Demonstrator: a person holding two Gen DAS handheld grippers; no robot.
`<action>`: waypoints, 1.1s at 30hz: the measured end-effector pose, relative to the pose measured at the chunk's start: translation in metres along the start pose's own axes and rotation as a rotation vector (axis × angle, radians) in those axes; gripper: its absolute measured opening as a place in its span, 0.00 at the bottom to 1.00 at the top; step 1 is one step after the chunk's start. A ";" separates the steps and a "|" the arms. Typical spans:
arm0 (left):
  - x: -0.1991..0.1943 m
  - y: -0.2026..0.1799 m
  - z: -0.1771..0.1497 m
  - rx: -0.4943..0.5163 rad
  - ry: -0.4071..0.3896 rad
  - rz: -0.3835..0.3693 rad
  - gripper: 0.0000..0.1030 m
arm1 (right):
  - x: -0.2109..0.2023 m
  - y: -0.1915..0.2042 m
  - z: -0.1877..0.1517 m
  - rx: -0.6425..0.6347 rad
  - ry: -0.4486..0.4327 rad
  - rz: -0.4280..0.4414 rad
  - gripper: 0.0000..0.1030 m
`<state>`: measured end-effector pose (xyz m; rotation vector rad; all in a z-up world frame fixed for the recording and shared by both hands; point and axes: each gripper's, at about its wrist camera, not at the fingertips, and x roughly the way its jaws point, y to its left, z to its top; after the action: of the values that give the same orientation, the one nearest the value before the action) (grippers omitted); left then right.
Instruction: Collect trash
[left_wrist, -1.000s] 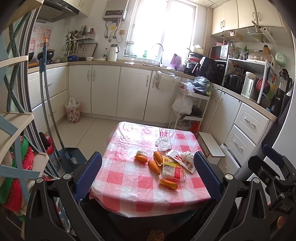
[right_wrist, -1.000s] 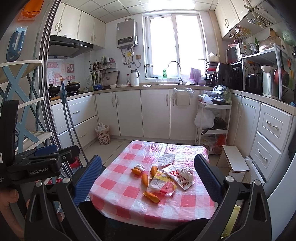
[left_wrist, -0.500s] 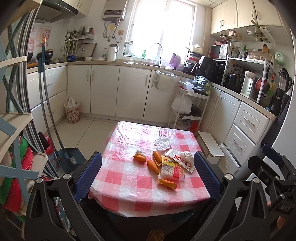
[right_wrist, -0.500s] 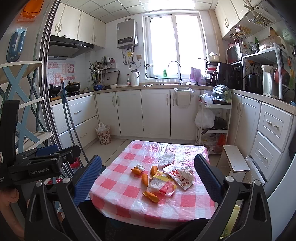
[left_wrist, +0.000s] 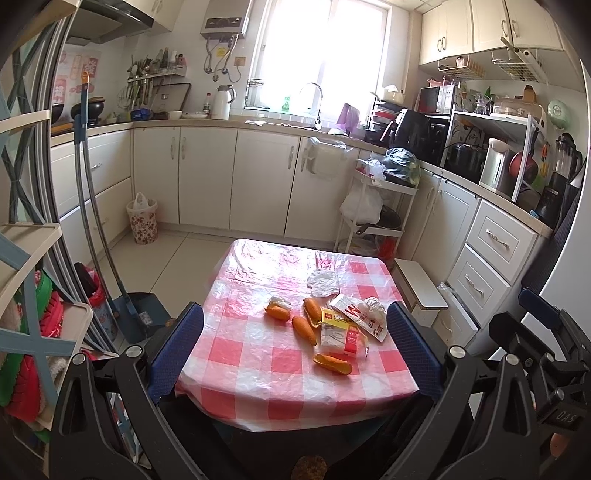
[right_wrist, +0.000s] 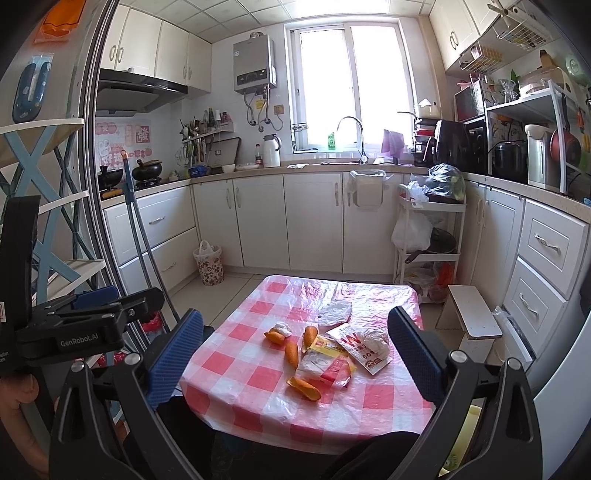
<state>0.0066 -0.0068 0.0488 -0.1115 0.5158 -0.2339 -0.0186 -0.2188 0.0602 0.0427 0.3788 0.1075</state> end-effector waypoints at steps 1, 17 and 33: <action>-0.001 0.000 0.000 0.000 -0.001 -0.001 0.93 | 0.000 0.000 0.000 -0.002 0.000 0.000 0.93; -0.005 0.005 0.002 -0.011 -0.011 -0.007 0.93 | 0.001 0.002 0.001 -0.016 0.002 0.015 0.93; -0.004 0.004 -0.001 -0.004 -0.008 -0.016 0.93 | 0.002 0.001 -0.001 -0.012 0.008 0.027 0.93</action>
<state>0.0032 -0.0017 0.0494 -0.1204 0.5072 -0.2480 -0.0170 -0.2176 0.0584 0.0361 0.3858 0.1369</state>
